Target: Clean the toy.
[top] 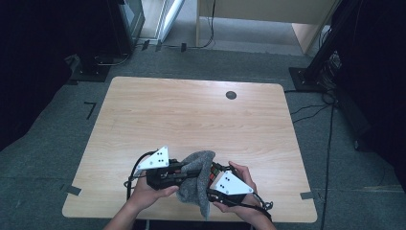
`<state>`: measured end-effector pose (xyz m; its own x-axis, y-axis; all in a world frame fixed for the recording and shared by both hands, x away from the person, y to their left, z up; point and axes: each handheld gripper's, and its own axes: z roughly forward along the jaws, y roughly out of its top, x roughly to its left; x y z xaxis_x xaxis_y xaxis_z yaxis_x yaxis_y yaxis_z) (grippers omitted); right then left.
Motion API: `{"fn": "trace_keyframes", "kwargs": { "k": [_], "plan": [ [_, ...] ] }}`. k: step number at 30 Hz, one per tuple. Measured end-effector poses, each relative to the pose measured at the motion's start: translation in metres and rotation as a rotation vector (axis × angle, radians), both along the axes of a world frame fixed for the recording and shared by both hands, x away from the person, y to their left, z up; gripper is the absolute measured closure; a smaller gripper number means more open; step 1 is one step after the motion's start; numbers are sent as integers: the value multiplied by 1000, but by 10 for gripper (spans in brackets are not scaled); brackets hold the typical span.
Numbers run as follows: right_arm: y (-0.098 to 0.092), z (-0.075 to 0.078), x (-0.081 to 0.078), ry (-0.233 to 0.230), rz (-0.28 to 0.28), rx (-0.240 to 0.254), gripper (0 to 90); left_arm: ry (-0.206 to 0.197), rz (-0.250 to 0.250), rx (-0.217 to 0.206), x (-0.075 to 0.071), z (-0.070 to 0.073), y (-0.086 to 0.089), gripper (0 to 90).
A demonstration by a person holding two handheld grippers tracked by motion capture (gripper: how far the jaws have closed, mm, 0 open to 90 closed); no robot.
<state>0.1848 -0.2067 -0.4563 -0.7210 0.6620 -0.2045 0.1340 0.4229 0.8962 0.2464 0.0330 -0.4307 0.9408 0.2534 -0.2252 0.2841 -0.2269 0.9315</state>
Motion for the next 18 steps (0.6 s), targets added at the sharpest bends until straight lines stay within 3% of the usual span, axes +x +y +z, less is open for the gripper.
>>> {"fn": "trace_keyframes", "kwargs": {
  "k": [4, 8, 13, 16, 18],
  "plan": [
    [-7, 3, 0, -5, -21, 31, 346, 84, 69, -34, 15, -11, 18, 769],
    [-15, 9, 1, -12, -4, 104, 346, 115, 54, -102, 21, -13, 28, 772],
    [-18, 11, -2, -30, 16, 130, 346, 129, 53, -94, 24, -16, 29, 770],
    [-21, 15, -2, -35, 28, 175, 346, 140, 62, -62, 26, -21, 29, 770],
    [-22, 19, -3, -33, 37, 205, 346, 154, 35, -55, 26, -24, 25, 769]
  ]
}}
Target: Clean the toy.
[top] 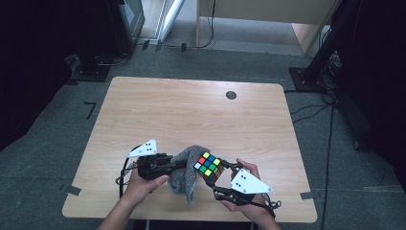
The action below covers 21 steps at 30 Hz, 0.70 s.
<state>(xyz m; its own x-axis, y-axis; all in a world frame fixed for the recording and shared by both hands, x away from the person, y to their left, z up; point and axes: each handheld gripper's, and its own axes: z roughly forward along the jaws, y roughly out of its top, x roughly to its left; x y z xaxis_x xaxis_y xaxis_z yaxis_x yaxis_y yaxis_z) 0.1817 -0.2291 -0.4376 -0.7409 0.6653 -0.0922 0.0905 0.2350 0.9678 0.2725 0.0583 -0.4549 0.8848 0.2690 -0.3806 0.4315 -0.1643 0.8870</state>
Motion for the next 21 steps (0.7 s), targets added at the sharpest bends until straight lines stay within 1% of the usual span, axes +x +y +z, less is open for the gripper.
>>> {"fn": "trace_keyframes", "kwargs": {
  "k": [1, 2, 3, 4, 5, 6, 7, 8, 9, 10, 11, 12, 14, 15, 16, 19, 20, 21],
  "plan": [
    [-1, 1, 0, 3, 8, 12, 346, 0, 0, 0, 0, 0, 0, 769],
    [-1, 2, 0, 7, 16, 20, 346, -15, -35, 22, -4, -1, -8, 769],
    [-1, 3, -1, 11, 26, 25, 346, -33, -35, 40, -6, -1, -11, 769],
    [-1, 3, -1, 12, 30, 23, 346, -33, -35, 40, -6, -1, -11, 769],
    [-1, 3, -1, 11, 29, 20, 346, -35, -40, 50, -6, -2, -13, 769],
    [-2, 3, -1, 15, 29, 23, 346, -30, -42, 45, -6, -2, -12, 769],
    [-2, 3, -1, 19, 34, 28, 346, -36, -40, 42, -6, -1, -10, 768],
    [-2, 2, -1, 26, 40, 30, 346, -31, -31, 16, -6, 1, -7, 769],
    [-2, 2, -1, 26, 40, 30, 346, -31, -31, 16, -6, 1, -7, 770],
    [0, 0, 0, 36, 56, 14, 346, -12, -18, -62, -4, 6, -1, 770],
    [1, -2, 0, 40, 58, 9, 346, -12, -11, -87, -3, 8, 2, 771],
    [2, -2, 0, 45, 62, 9, 346, -15, -12, -95, -3, 9, 4, 770],
    [3, -2, 0, 44, 65, 12, 346, -10, -23, -80, -3, 6, 3, 770],
    [3, -1, 0, 42, 64, 13, 346, -1, -31, -60, -2, 4, 1, 770],
    [3, 0, 0, 39, 58, 17, 346, 5, -41, -33, -3, 2, -3, 770],
    [-1, 4, -1, 31, 44, 42, 346, -31, -66, 72, -7, -4, -15, 769],
    [-2, 5, 0, 28, 37, 50, 345, -39, -71, 96, -9, -6, -19, 769],
    [-4, 6, 0, 28, 27, 64, 346, -37, -79, 111, -10, -7, -22, 768]
  ]
}}
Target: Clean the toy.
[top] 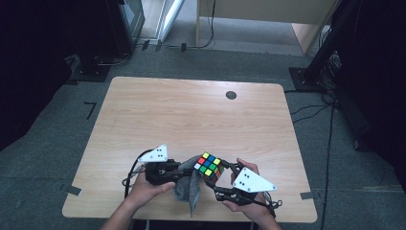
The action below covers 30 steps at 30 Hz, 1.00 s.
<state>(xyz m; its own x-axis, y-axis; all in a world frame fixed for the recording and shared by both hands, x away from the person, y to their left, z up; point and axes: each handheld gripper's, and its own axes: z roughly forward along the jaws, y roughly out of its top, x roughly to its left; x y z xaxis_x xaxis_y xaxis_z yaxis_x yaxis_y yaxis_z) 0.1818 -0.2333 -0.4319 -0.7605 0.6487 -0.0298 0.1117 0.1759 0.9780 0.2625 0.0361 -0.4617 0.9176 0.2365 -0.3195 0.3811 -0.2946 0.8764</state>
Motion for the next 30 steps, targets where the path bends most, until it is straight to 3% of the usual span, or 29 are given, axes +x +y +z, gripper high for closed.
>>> {"fn": "trace_keyframes", "kwargs": {
  "k": [6, 10, 14, 18, 30],
  "plan": [
    [-4, 1, 4, 31, -44, 85, 346, -17, -66, 53, -10, -7, -19, 758],
    [0, -4, 5, 51, -73, 94, 346, 32, -57, -30, -13, -7, -27, 755],
    [-3, -5, 7, 60, -101, 130, 346, 62, -15, -95, -9, -5, -18, 758],
    [-5, -6, 8, 65, -96, 132, 345, 79, 27, -141, -5, -5, -11, 761],
    [-6, -9, 12, 130, -87, 147, 345, 51, 66, -165, -6, -4, -6, 763]
  ]
}}
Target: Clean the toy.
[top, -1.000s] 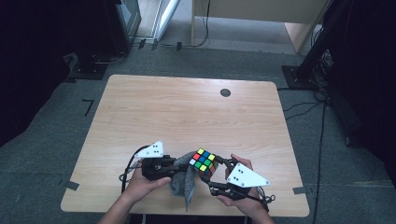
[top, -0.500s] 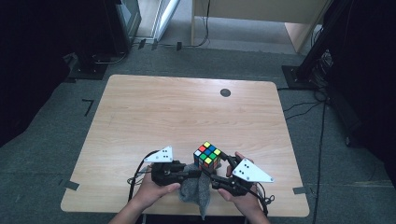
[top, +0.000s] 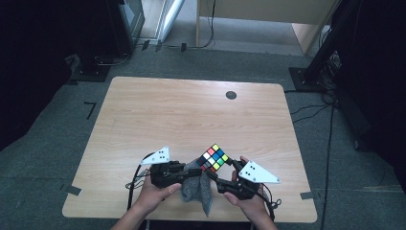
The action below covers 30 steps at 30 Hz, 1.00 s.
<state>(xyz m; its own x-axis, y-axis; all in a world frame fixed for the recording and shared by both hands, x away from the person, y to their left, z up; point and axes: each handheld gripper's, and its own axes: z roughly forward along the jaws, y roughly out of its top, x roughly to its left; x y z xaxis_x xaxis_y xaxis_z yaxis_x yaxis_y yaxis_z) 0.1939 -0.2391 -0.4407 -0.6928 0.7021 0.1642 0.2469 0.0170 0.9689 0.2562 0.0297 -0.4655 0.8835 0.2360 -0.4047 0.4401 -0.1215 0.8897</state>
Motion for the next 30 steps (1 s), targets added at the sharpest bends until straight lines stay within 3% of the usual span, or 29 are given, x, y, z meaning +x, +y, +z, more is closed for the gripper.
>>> {"fn": "trace_keyframes", "kwargs": {
  "k": [9, 11, 17, 30],
  "plan": [
    [-1, 0, -2, -20, 23, 4, 346, -6, 8, -26, 2, -2, 3, 755],
    [0, 0, -3, -27, 33, -4, 346, 1, 24, -27, 4, -2, 6, 752],
    [-1, -1, -2, -28, 62, 8, 345, 37, -9, -54, 6, -5, 7, 749],
    [-4, -1, -1, -29, 87, 25, 327, 21, -25, -40, 3, -7, 3, 746]
  ]
}}
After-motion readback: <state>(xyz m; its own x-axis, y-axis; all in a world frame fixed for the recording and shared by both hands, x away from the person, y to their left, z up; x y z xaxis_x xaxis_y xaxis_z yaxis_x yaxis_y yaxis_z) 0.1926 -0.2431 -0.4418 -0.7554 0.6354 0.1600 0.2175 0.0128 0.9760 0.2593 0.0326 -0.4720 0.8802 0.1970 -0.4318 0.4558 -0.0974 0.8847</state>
